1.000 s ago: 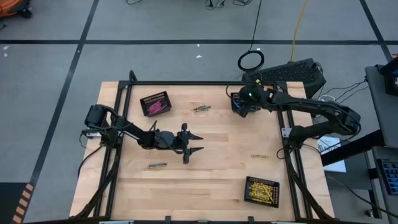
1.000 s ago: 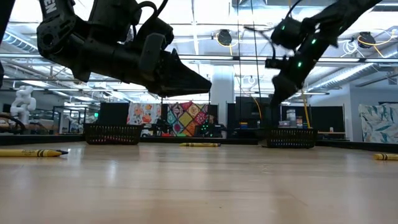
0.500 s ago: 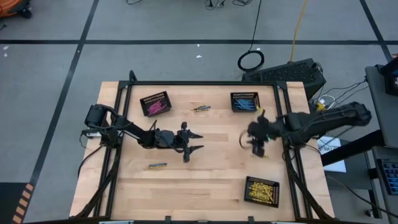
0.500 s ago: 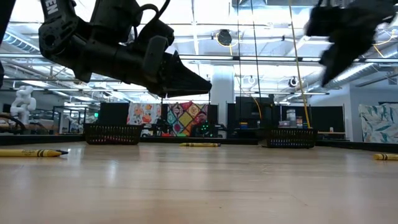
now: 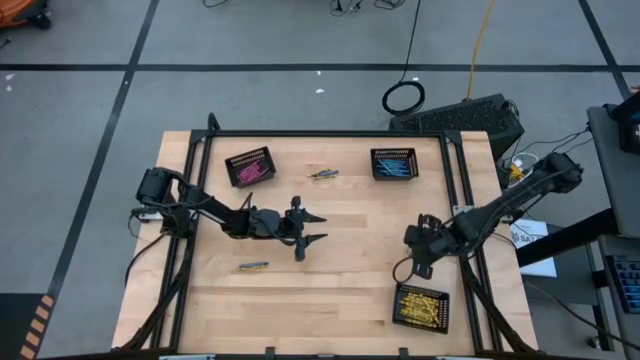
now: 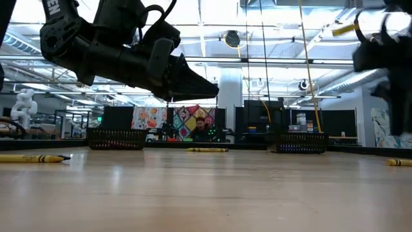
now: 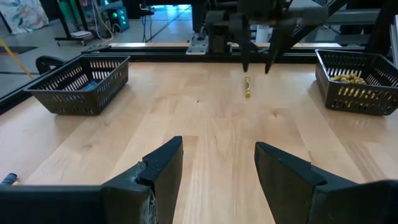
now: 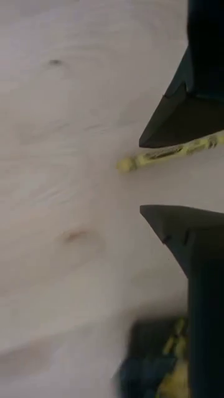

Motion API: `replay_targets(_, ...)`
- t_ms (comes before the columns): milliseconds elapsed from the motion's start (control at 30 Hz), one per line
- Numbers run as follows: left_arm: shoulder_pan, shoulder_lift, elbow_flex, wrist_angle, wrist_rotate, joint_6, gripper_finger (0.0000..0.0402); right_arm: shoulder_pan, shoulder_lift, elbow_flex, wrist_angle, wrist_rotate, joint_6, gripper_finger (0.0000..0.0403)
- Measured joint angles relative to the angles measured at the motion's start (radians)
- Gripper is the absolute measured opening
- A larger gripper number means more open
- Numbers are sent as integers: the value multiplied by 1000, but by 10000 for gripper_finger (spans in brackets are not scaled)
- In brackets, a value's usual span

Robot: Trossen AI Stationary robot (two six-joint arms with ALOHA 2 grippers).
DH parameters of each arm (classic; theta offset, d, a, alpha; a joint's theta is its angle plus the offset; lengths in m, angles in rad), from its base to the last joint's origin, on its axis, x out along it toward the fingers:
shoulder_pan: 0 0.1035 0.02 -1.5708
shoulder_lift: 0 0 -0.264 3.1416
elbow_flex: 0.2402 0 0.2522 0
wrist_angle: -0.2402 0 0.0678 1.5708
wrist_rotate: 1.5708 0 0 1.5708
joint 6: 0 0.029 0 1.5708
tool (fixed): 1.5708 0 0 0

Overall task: Sort crayons
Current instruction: Put the yellow crayon into the bottom black bin

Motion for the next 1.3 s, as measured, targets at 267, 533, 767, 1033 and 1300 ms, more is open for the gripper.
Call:
replay_targets(267, -1, 0, 0, -1, 0, 2, 205, 20, 70, -92, 54, 29, -112, 168)
replay_targets(533, -1, 0, 0, 2, 0, 2, 205, 21, 119, -139, 158, 26, -198, 68)
replay_targets(767, -1, 0, 0, 2, 0, 2, 205, 21, 130, -117, 139, 61, -86, 14)
replay_targets(1033, -1, 0, 0, 5, 0, 0, 205, 52, 135, 171, 84, 81, -64, 4)
replay_targets(1300, -1, 0, 0, 6, 1, 0, 205, 226, 150, 326, 162, 86, 205, 3)
